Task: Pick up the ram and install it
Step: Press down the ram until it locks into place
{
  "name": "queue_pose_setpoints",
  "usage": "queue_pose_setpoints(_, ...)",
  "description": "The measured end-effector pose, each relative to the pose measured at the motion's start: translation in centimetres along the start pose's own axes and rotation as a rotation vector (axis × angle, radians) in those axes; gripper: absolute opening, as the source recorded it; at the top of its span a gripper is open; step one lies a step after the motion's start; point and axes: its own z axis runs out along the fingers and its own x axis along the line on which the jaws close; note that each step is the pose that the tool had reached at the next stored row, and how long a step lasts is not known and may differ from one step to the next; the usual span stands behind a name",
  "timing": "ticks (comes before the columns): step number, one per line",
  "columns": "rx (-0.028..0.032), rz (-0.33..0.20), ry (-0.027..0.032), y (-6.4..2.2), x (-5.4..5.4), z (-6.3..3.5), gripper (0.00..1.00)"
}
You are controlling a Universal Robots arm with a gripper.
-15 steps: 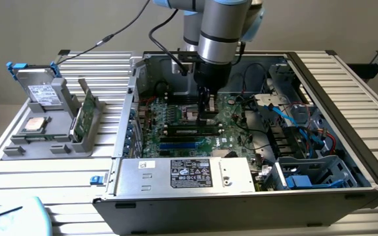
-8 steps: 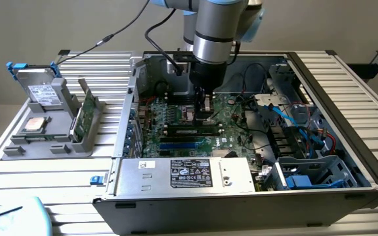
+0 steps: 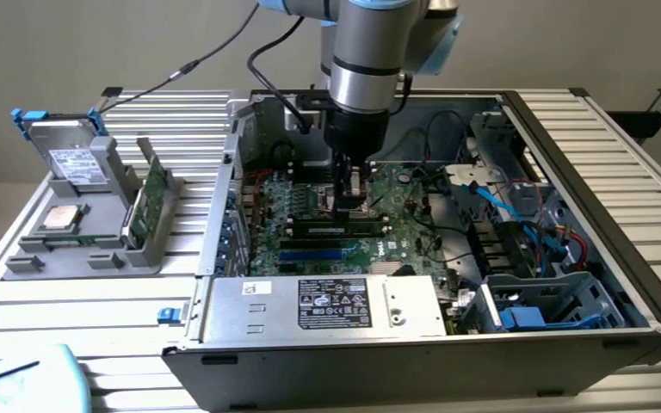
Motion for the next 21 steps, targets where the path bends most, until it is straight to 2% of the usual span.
queue_pose_setpoints(2,0.0021,0.0,0.0,-0.03,0.0,0.34,0.11)
queue_pose_setpoints(7,0.0026,0.001,0.0009,-0.06,-0.1,0.88,0.11)
queue_pose_setpoints(11,0.0024,0.0,-0.0017,-0.09,-0.1,0.6,0.11)
queue_pose_setpoints(18,-0.0135,-0.002,-0.003,-0.19,0.6,-1.34,0.11)
queue_pose_setpoints(21,-0.0176,-0.003,-0.0059,-0.74,1.0,-1.73,0.11)
